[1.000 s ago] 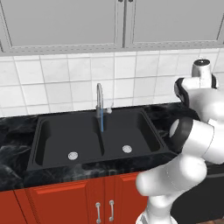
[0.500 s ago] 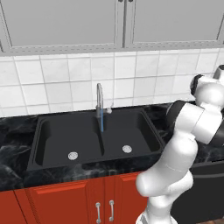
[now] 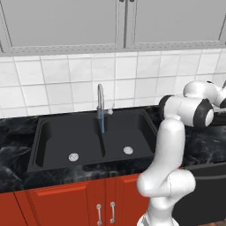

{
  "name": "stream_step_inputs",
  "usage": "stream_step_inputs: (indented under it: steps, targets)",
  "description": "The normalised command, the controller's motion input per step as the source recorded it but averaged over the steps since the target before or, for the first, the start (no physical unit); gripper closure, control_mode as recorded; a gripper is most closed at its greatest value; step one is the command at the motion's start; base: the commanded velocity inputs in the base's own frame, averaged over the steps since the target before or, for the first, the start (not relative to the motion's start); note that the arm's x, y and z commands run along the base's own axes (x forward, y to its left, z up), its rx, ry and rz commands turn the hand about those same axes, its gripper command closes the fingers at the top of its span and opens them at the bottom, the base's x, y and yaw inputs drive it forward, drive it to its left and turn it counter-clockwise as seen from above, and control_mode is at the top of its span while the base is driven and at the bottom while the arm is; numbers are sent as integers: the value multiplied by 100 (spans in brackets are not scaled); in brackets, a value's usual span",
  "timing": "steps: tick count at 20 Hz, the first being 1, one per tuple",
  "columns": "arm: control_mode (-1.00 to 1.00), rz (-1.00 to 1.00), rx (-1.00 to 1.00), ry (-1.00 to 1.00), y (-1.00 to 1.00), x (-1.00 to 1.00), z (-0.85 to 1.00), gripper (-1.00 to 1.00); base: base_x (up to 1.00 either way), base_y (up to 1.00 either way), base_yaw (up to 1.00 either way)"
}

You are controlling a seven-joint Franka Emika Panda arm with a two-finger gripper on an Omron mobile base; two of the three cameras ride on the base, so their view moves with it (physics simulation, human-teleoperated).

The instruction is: Take the fish out of the fridge, briefly rinse it in the sink, and place it on the tray next to the sink.

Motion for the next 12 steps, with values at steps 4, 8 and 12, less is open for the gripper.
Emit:
stream_step_inputs:
  steps: [4,8,12]
  targets:
    - [-100,0,3,0,-100,86,0,100,0,0,0]
    - [-100,0,3,0,-99,100,-23,-100,0,0,0]
    - [-100,0,1,0,-49,58,-21,-100,0,0,0]
